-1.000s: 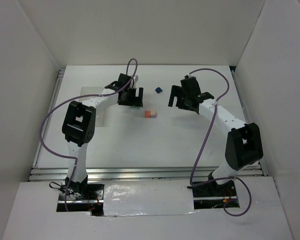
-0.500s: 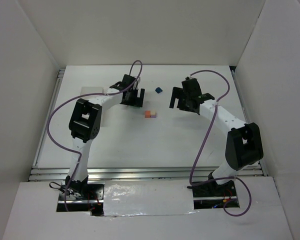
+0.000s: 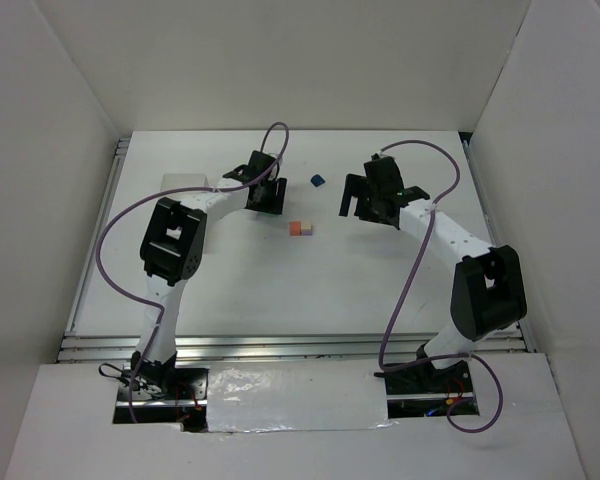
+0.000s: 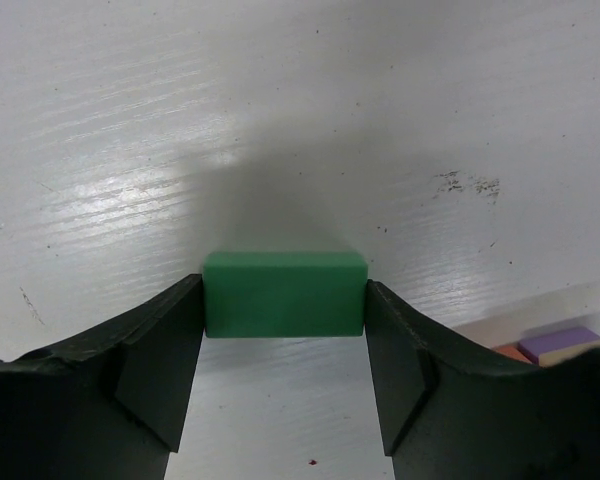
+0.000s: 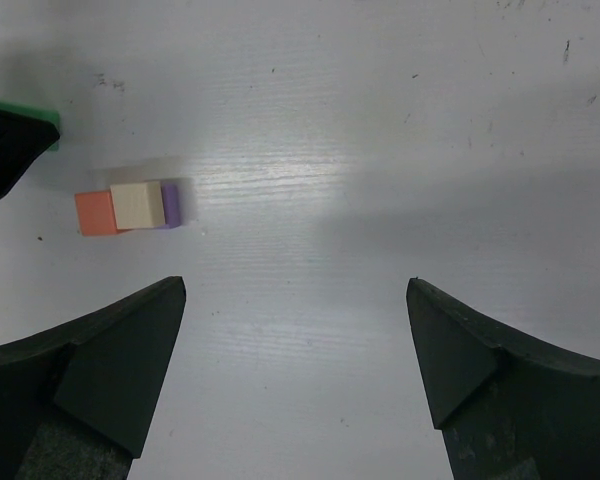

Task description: Build the wood block tower

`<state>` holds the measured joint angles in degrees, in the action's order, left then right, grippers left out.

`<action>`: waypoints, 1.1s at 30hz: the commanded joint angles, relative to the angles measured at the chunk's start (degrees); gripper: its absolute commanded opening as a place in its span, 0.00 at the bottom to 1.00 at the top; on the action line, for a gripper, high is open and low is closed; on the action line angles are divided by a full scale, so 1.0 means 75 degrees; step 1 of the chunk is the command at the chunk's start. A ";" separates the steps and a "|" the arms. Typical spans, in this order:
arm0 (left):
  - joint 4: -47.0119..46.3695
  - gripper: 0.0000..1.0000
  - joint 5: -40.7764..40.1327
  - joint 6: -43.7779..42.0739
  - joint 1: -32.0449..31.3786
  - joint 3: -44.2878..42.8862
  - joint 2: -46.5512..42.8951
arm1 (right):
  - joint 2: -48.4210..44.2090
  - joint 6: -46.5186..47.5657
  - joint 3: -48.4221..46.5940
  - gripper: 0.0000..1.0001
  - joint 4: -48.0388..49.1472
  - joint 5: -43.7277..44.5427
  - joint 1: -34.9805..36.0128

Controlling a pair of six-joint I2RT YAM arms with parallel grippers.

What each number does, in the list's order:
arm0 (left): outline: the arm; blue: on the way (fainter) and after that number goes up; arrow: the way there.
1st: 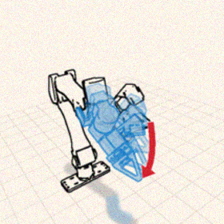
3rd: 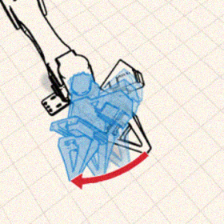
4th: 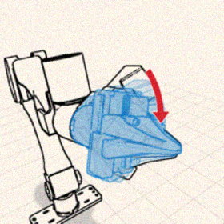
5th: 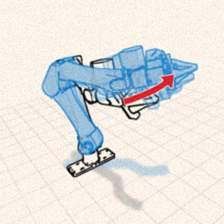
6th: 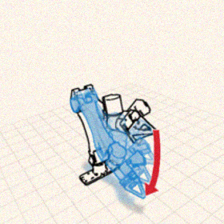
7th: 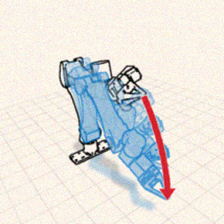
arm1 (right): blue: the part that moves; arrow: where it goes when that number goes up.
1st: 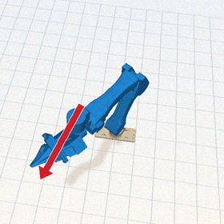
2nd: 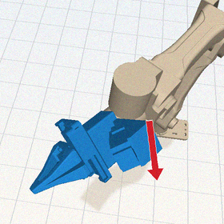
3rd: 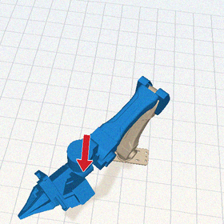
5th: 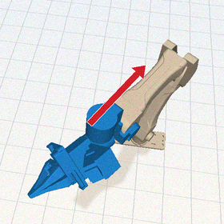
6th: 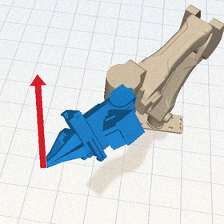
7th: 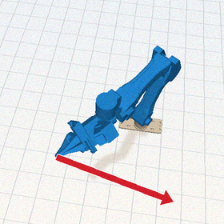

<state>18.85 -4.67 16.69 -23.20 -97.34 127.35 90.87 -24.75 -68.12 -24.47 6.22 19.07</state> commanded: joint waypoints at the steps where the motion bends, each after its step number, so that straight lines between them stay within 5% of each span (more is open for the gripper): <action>1: -0.0088 0.71 -0.0022 0.0060 -0.0082 0.0076 -0.0105 | -0.0186 0.0066 -0.0058 1.00 0.0052 0.0073 -0.0070; 17: -0.0311 0.66 -0.0209 0.0891 -0.0539 0.0767 -0.1616 | -0.0596 0.0078 0.0223 1.00 0.0133 -0.0056 -0.0047; 33: 0.0099 0.71 -0.0608 0.1489 -0.1406 0.0182 -0.1207 | -0.1463 0.0171 0.1112 1.00 0.0368 -0.0184 -0.0140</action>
<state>19.46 -7.01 25.85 -32.86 -92.97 117.34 83.92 -24.36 -61.06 -23.59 5.13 18.70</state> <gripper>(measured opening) 0.719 0.996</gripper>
